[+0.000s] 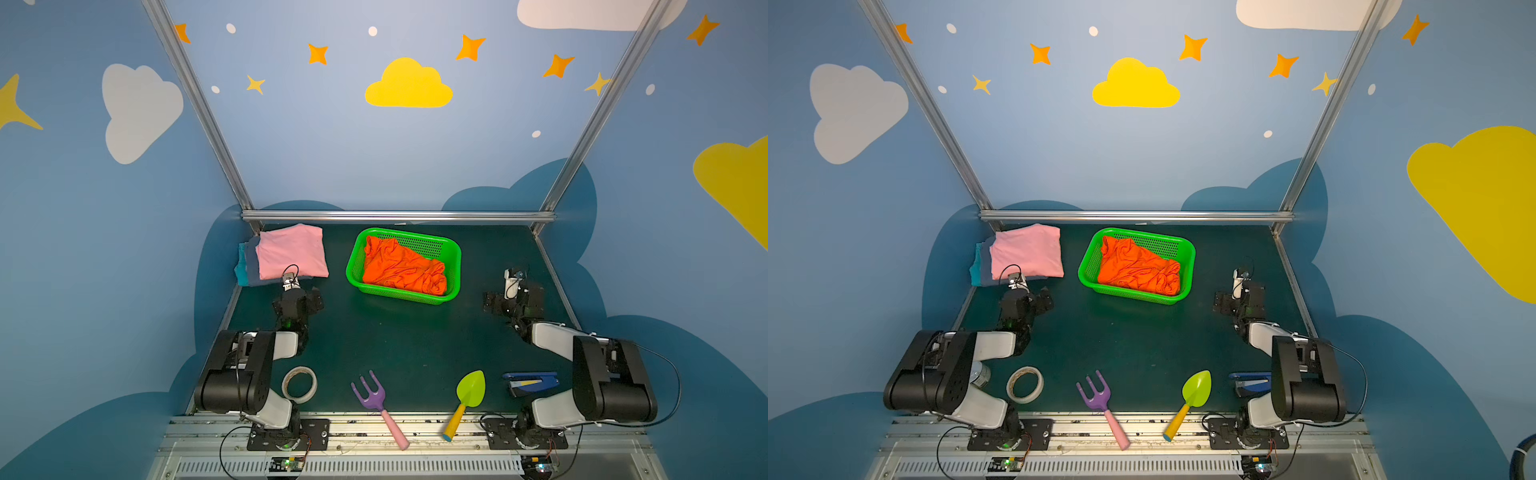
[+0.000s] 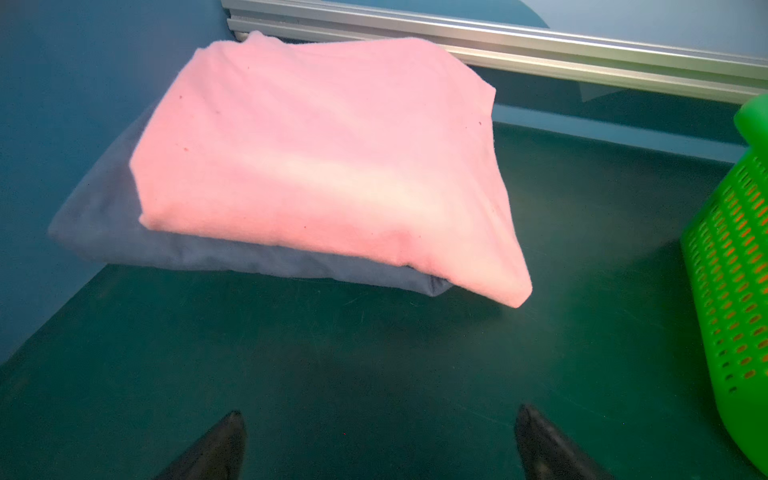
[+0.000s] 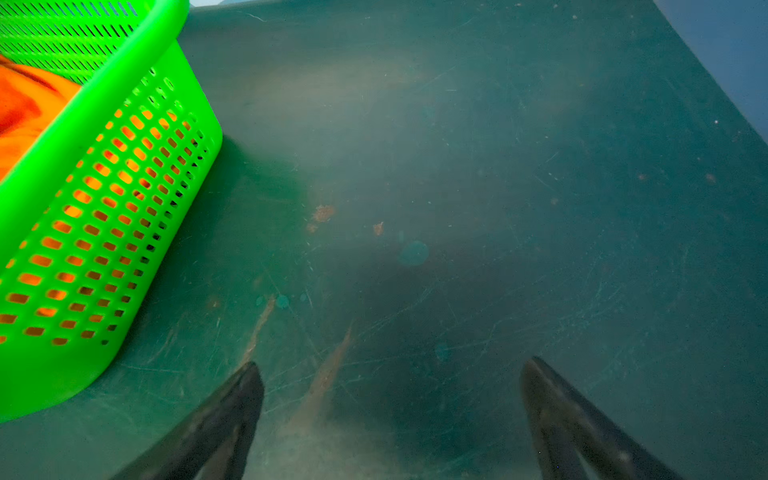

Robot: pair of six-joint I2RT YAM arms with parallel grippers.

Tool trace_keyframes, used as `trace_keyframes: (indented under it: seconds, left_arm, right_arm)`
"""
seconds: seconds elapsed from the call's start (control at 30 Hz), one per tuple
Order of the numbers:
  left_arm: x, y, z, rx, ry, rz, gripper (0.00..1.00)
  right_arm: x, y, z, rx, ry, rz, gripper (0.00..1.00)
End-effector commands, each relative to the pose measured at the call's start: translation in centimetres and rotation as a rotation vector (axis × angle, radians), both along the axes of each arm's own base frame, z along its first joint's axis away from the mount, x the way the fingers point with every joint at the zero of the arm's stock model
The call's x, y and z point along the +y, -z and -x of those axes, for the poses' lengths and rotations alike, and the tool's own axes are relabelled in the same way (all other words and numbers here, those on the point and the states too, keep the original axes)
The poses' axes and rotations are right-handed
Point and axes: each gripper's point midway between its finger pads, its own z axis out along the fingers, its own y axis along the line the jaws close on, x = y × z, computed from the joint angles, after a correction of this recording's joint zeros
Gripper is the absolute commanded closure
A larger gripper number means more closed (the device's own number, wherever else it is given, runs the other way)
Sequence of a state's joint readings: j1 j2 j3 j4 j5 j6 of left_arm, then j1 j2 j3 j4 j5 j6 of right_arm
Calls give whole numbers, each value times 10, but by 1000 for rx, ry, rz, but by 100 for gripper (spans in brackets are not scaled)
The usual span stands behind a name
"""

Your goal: Fold and stack the t-shirts

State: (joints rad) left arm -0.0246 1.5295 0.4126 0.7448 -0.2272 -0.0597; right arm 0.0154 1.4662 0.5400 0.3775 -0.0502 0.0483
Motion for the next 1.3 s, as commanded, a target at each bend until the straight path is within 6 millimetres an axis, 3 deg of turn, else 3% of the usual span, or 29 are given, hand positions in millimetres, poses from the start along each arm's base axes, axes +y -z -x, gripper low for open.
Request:
trace_keyframes:
  seconds: [0.0,1.17,1.27]
  left_arm:
    - [2,-6,0,-23,-10,-1,0]
    - [2,-5,-2,-18,19,38,0]
    - [-8,-18,-10,-41,80,43,0]
  right_arm:
    - [1,-14,-7,-40,0,-12,3]
    - [0,-14,-7,-40,1,-21,3]
    - [0,-19,-8,-60,-5,-1,3]
